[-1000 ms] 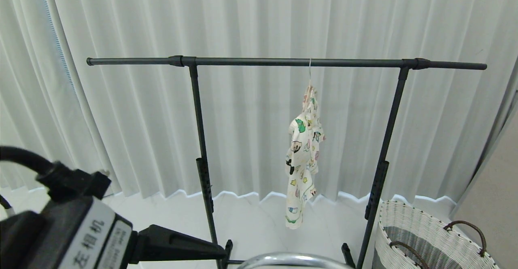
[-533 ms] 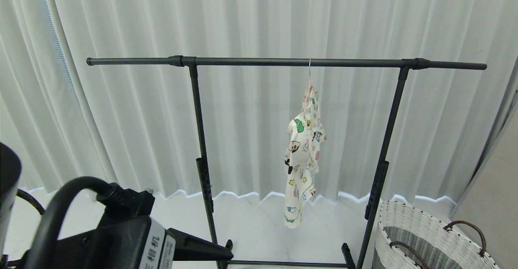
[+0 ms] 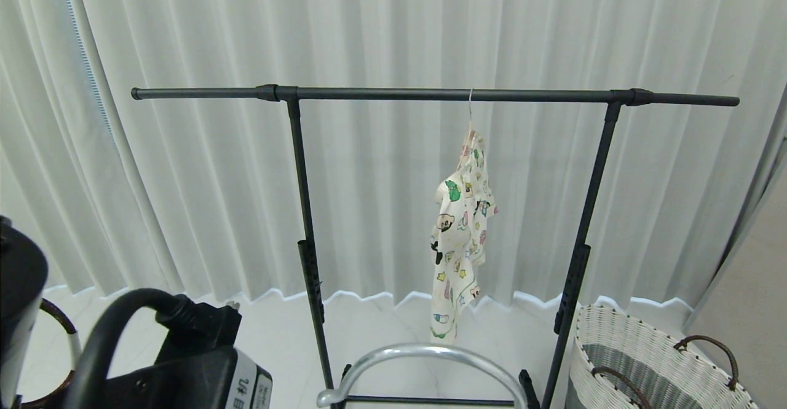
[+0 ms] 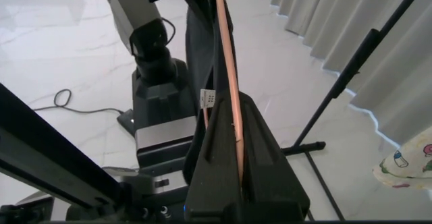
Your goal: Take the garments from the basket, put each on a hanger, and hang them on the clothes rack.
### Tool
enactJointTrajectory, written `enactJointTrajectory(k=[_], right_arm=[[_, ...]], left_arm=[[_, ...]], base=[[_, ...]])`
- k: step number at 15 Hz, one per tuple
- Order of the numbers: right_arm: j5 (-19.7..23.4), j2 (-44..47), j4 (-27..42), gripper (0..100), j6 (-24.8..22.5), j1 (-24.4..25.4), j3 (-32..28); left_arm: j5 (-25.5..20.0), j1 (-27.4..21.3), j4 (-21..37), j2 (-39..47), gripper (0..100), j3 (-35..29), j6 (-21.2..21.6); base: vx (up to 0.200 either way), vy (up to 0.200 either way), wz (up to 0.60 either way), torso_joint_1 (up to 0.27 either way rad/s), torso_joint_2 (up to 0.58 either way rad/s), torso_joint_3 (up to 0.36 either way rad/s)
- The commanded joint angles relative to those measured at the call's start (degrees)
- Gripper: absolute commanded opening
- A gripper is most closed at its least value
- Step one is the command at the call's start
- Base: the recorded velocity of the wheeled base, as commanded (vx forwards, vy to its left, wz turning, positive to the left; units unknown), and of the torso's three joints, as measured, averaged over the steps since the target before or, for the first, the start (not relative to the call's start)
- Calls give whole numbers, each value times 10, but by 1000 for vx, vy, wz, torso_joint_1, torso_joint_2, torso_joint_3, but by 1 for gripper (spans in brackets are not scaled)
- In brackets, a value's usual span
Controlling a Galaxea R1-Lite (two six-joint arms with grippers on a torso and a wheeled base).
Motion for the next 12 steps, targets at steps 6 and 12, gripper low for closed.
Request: enactJointTrajectory(k=[6, 12], right_arm=[[-58, 2, 16, 100, -9, -28, 6], [-68, -13, 18, 100, -28, -142, 50]], left_arm=[[61, 1, -48, -5, 0, 33, -1], [204, 5, -49, -26, 0, 53, -9]], base=[[0, 0, 0, 0, 0, 0], [0, 0, 0, 0, 0, 0]])
